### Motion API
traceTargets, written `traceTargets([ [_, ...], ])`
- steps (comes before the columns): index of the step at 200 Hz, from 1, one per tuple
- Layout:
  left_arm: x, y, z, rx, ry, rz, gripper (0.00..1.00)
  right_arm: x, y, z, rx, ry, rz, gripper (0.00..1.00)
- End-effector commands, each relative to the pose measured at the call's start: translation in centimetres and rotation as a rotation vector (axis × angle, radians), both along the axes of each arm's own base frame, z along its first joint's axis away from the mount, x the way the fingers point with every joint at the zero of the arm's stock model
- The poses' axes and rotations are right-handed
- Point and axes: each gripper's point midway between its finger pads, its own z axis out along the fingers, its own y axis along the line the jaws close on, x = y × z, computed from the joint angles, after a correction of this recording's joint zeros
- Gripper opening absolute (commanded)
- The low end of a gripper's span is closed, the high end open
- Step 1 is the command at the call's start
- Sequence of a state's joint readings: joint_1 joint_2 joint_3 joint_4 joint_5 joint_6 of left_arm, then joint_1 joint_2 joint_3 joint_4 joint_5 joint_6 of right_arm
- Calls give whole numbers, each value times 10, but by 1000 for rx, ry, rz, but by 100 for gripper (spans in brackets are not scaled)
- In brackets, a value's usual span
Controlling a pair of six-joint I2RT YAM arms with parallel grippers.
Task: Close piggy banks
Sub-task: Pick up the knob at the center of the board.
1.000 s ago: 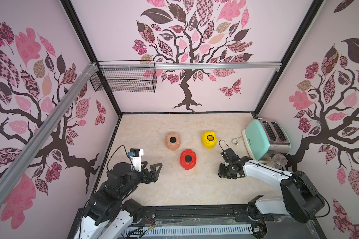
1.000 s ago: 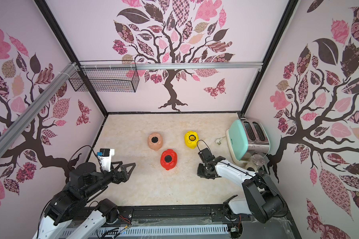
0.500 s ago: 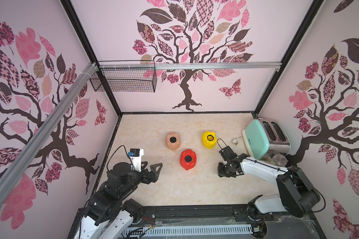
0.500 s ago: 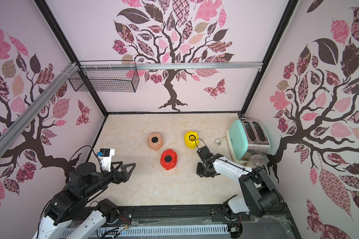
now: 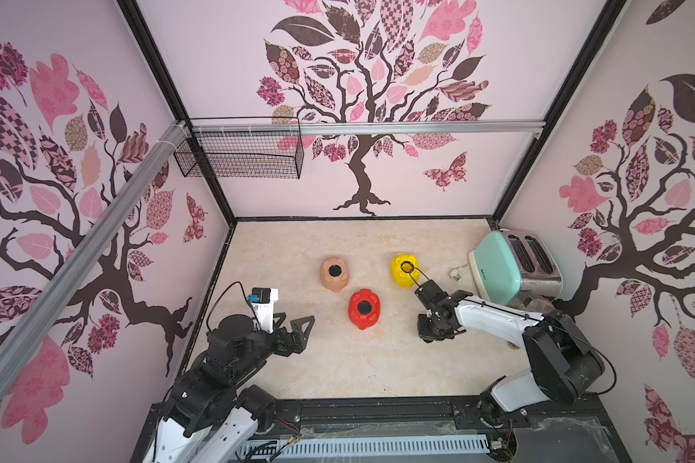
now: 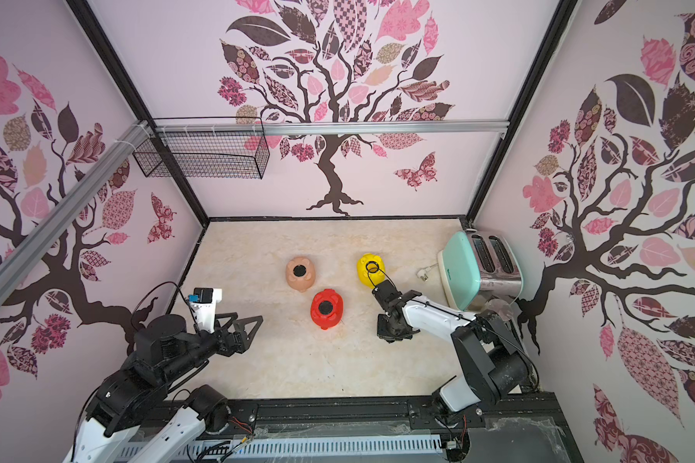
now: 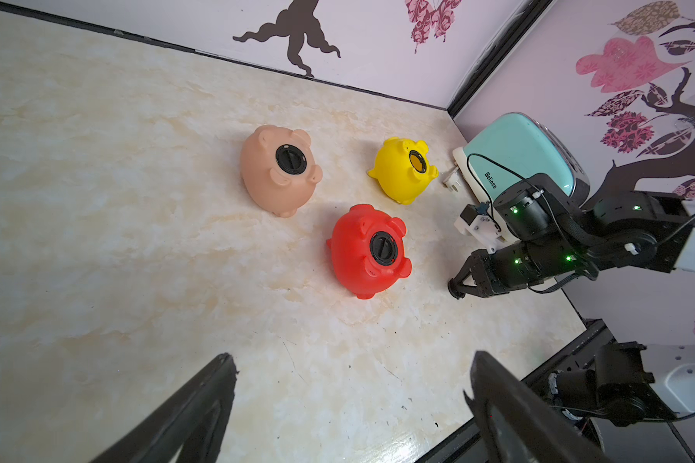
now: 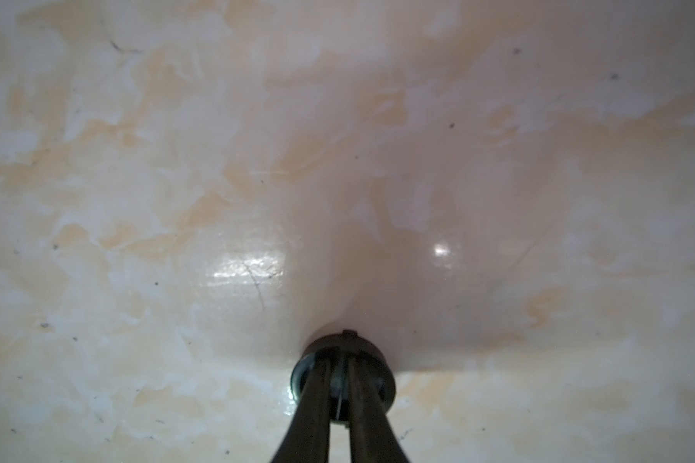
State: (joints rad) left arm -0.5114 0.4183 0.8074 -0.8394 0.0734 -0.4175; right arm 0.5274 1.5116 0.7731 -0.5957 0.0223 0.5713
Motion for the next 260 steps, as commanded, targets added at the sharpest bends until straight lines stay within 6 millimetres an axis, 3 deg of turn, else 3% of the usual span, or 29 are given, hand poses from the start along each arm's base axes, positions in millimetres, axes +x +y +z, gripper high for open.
traceTargets([
  [1, 0, -3, 4, -5, -27, -20, 93, -12, -30, -22, -156, 52, 3, 13],
  [49, 0, -3, 5, -6, -29, -19, 93, -7, -31, -20, -174, 37, 9, 0],
  [142, 1, -3, 4, -3, -25, -18, 93, 7, -27, -16, -194, 9, 73, 0],
  [209, 2, -3, 2, 2, -16, -14, 93, 25, -10, 3, -139, -43, 100, 0],
  [260, 3, -3, 0, 7, -10, -11, 93, 30, -3, 2, -128, -49, 116, 0],
])
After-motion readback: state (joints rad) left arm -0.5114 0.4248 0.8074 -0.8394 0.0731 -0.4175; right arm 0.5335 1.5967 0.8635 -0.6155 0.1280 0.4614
